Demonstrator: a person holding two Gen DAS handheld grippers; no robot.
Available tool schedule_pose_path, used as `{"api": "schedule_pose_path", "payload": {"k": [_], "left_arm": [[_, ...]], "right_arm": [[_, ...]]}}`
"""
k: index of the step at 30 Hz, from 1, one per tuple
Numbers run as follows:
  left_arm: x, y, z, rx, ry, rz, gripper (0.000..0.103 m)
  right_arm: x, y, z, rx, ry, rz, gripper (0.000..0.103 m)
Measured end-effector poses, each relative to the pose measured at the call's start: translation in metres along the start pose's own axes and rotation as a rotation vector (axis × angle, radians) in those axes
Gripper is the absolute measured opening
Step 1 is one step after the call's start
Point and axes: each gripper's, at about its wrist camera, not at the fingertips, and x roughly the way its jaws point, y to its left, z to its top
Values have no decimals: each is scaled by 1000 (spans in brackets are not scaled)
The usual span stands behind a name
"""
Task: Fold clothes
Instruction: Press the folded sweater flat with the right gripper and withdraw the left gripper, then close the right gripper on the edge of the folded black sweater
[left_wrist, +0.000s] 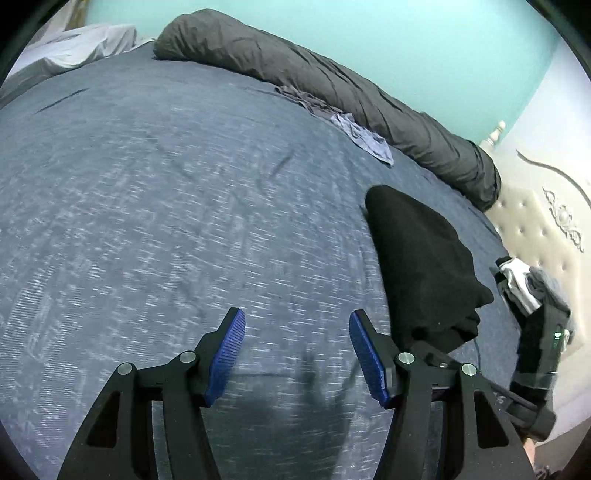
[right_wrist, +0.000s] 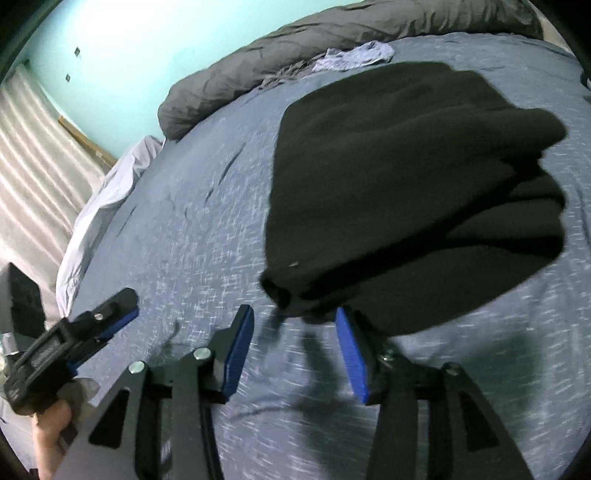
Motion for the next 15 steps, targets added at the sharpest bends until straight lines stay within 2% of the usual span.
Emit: {"api": "schedule_pose_path", "payload": {"k": [6,8,10,12,15], "left_arm": [[-8,13,2,-16,-16,6,63],[-10,15,2,-18,-18,7,63],[-10,17,2,-19,-20,8,63],[-11,18,1,-20,-22,9,63],[-13,17,0,-21,-25,6,63]], "right_arm": [[23,8,6,-52,-11,-75,47],[23,5,5,-61,-10,-88,40],[22,2,4,-68,-10,-99,15],[21,-1,4,-75,-9,-110,8],[9,-2,-1,-99,-22,-104,6]]}}
